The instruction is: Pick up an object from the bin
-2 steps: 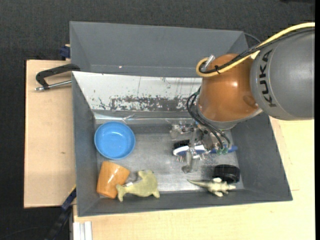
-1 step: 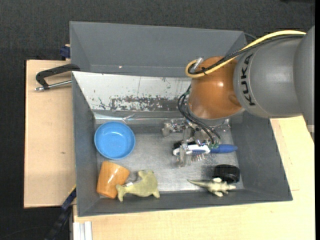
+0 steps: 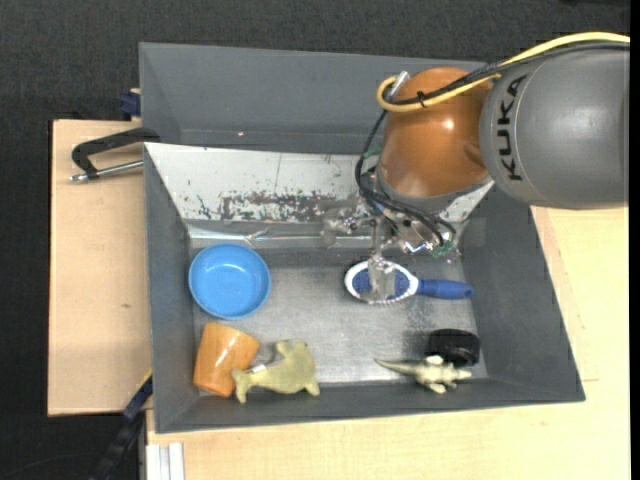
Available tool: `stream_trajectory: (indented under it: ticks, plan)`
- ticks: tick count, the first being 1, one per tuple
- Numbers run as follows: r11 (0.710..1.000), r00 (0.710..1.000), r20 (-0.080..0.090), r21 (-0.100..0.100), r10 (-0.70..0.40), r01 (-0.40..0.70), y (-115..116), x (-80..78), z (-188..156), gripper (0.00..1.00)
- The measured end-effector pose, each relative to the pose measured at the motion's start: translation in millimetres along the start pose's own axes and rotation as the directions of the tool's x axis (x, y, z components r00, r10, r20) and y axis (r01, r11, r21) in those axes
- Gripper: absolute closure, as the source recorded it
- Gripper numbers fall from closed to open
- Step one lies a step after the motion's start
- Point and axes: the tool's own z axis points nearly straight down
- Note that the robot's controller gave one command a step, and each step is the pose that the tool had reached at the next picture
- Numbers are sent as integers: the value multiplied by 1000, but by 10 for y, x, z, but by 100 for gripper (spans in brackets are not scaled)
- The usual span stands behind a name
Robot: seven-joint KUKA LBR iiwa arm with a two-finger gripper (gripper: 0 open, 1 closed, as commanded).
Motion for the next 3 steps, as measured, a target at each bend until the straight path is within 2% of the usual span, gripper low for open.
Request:
stream_trajectory:
  ticks: [1, 2, 3]
  plan:
    - [947, 947, -7, -11, -322, 322, 23, -29, 435, 0]
    - [947, 947, -5, -7, -321, 321, 2, -30, 424, 100]
    - [947, 947, -5, -7, -321, 321, 0, -31, 423, 0]
